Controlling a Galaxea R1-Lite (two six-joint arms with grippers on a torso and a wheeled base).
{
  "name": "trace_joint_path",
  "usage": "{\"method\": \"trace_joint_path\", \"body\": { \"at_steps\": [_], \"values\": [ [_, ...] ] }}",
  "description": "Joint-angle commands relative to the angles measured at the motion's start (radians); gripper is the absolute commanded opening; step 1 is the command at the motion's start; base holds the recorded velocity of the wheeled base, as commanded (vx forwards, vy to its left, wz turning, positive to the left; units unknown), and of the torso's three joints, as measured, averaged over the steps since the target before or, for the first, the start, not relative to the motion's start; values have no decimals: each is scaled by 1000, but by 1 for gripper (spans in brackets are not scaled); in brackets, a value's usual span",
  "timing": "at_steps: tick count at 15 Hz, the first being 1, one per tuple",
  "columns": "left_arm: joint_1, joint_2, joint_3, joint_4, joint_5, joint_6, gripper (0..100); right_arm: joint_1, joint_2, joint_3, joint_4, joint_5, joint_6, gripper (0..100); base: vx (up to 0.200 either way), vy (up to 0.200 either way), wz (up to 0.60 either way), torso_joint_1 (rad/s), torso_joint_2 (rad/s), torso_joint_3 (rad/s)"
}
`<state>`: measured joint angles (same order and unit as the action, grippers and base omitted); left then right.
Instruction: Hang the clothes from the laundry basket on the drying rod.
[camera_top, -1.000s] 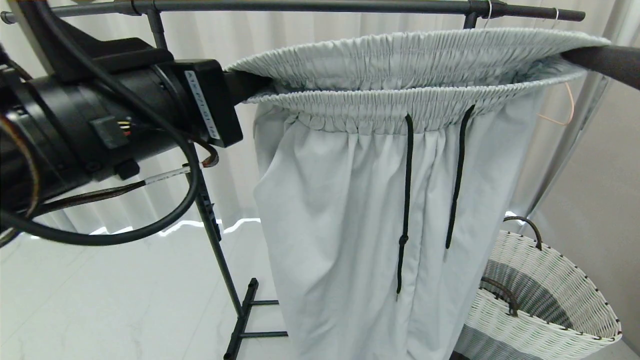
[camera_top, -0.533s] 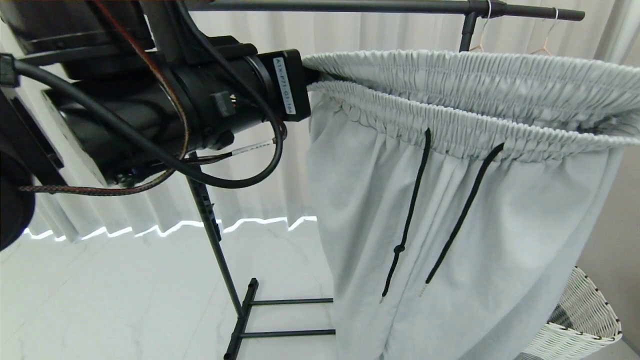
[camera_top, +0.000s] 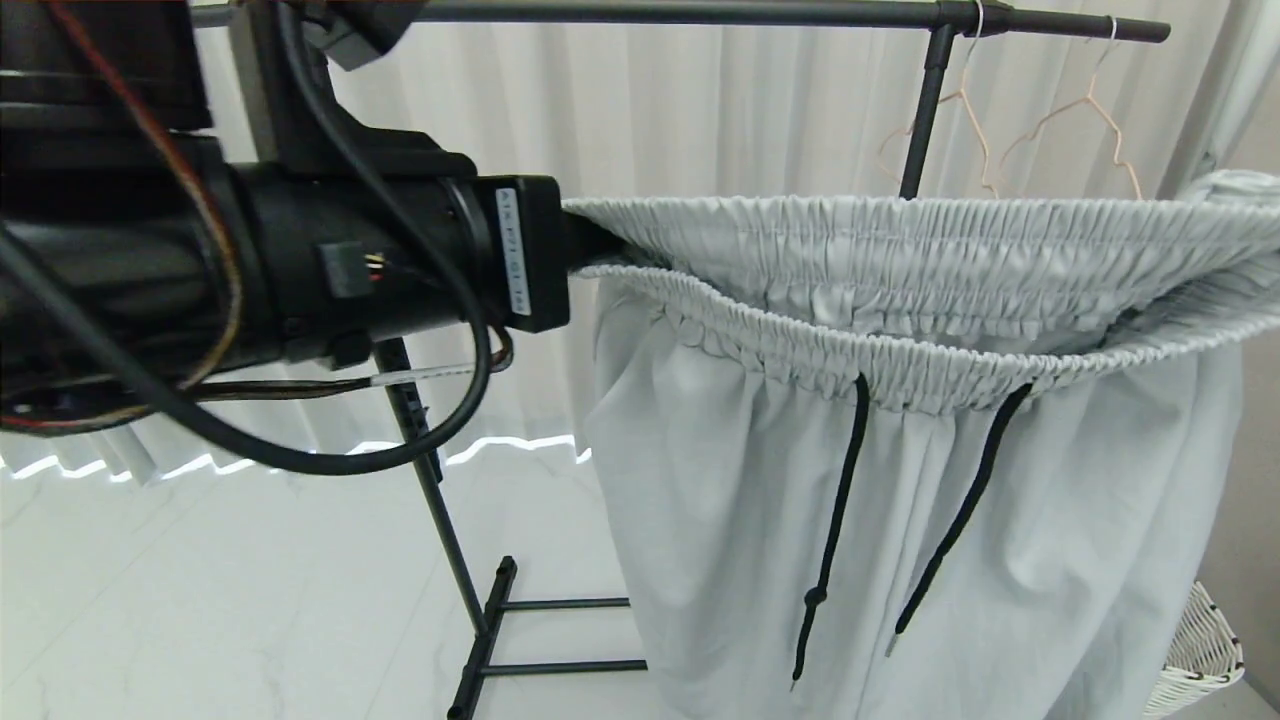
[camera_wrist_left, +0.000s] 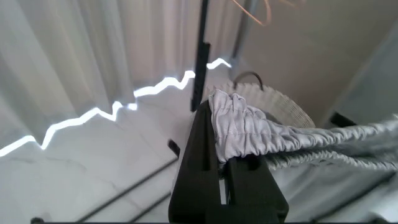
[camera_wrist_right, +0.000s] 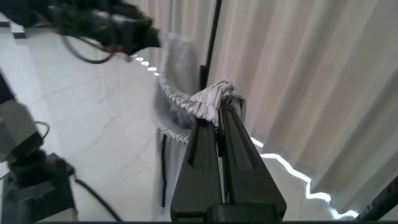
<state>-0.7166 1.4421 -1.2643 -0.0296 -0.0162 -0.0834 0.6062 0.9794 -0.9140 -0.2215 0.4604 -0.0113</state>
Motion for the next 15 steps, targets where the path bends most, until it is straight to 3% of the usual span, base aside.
{"method": "trace_joint_path", "body": {
  "at_steps": [1, 4, 8, 15],
  "values": [
    [3, -132, 2, 69, -27, -4, 0, -63, 110, -16, -93, -2, 2, 0, 0, 0, 0, 0, 0, 0],
    [3, -207, 28, 74, -27, -4, 0, -100, 252, -89, -183, 0, 7, 0, 0, 0, 0, 0, 0, 0],
    [0, -244, 125, 73, -25, -2, 0, -100, 380, -213, -190, -2, 7, 0, 0, 0, 0, 0, 0, 0],
    [-1, -229, 105, 68, -28, 1, 0, -117, 358, -213, -197, -5, 7, 0, 0, 0, 0, 0, 0, 0]
  ]
}}
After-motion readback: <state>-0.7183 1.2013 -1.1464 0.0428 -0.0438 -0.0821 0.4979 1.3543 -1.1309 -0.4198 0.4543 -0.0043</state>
